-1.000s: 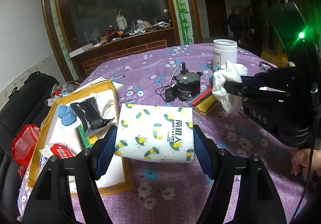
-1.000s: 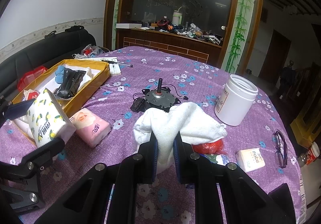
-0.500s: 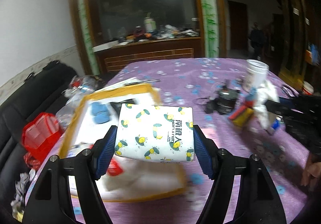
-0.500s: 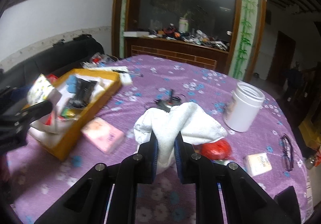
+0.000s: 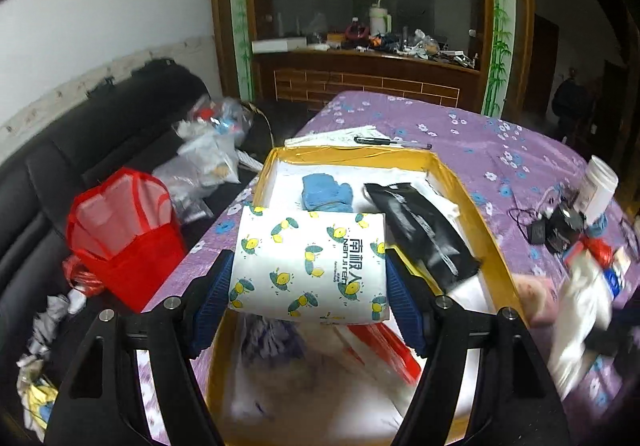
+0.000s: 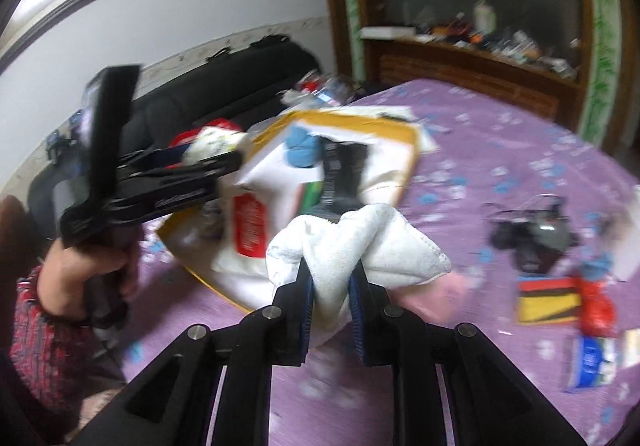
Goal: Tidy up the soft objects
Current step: 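Carry the tissue pack and white cloth over the tray with both grippers, then open both grippers to drop the tissue pack and cloth into the tray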
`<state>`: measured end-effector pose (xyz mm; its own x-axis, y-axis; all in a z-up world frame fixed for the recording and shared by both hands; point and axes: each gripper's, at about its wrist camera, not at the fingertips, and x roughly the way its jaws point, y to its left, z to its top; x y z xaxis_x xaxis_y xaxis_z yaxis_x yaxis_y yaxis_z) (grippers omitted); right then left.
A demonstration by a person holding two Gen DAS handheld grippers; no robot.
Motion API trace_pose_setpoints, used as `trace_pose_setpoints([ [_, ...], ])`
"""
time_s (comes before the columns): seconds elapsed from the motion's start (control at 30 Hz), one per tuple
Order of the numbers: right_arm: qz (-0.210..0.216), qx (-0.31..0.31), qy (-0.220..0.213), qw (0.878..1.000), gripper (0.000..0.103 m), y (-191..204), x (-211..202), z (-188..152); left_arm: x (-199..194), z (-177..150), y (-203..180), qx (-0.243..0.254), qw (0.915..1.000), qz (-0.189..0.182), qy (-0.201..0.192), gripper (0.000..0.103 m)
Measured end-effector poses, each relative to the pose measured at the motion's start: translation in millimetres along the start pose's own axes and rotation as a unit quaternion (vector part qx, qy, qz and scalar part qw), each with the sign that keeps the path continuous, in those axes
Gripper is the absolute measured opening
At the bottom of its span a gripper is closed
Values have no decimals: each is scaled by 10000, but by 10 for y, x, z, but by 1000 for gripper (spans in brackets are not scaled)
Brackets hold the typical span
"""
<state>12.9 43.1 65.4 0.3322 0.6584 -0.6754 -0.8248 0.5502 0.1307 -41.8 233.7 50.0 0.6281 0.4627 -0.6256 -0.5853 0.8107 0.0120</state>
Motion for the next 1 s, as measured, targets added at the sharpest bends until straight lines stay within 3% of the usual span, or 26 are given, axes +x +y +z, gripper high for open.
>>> trace_pose_setpoints([
  [0.13, 106, 5, 219, 9997, 19, 173, 323, 108, 260, 17, 51, -134, 9991, -188, 360, 72],
  [0.5, 139, 226, 614, 9978, 24, 205, 794, 92, 423, 39, 84, -277, 9978, -330, 506, 73],
  [0.53, 141, 238, 628, 9976, 26, 200, 800, 80, 425, 34, 88, -262, 9978, -329, 519, 74],
  [0.6, 119, 250, 610, 9978, 41, 199, 794, 85, 433, 27, 85, -280, 9974, -372, 555, 74],
  [0.67, 138, 259, 510, 9983, 63, 193, 739, 92, 435, 35, 93, -355, 9964, -476, 602, 74],
  [1.0, 184, 324, 47, 9993, 65, 104, 365, 136, 283, 85, 74, -416, 9968, -497, 465, 84],
])
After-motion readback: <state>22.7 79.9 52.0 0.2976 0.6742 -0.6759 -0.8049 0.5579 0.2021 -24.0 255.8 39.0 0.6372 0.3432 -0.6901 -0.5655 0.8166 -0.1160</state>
